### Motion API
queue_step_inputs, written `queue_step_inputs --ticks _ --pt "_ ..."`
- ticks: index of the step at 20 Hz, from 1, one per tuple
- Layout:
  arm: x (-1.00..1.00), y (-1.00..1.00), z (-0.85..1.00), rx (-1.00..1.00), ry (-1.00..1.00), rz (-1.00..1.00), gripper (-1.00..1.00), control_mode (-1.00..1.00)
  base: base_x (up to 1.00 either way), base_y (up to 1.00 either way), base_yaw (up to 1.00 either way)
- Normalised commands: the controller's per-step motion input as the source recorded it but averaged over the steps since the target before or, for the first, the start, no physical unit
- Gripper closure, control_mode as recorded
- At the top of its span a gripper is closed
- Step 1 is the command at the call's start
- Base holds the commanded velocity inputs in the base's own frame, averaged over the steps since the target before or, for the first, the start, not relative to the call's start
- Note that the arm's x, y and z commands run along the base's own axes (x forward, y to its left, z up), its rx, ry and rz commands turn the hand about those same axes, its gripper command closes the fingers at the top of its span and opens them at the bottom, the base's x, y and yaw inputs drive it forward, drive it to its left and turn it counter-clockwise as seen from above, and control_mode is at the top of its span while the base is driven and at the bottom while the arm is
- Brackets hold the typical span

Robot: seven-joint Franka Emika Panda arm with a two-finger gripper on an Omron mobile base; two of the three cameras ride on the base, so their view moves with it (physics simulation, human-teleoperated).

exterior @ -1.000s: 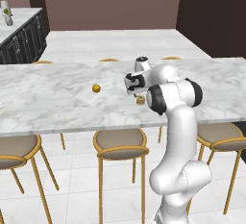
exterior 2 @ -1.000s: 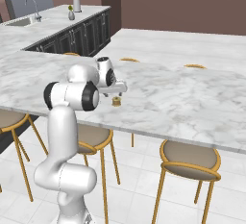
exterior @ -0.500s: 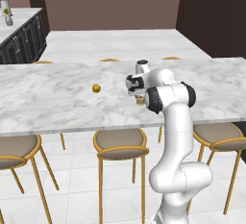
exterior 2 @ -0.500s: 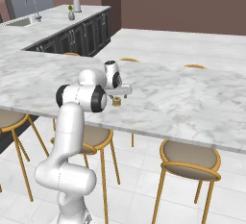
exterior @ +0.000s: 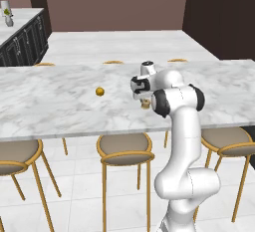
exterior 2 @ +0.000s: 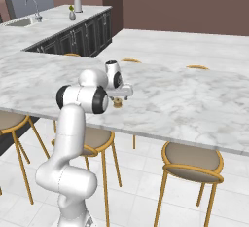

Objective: Pick the jar and candle from the dining table and place them in the open cabinet. Close the cabinet after placing the objects.

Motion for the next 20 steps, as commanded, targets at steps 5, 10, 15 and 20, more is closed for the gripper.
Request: queue_step_inputs --ticks 5,10,15,20 --pt "-0.21 0.00 -0.06 0.00 0.00 0.00 -1.00 -1.00 0.00 0.00 0.00" --pt "-0.02 0.13 -0.17 0.00 0.00 0.00 -1.00 -1.00 0.00 0.00 0.00" --pt "0.08 0.21 -0.11 0.03 0.00 0.00 -1.00 -1.00 0.00 0.00 0.00" --pt "0.24 0.06 -0.18 0.03 0.00 0.01 -1.00 -1.00 0.00 0.00 0.00"
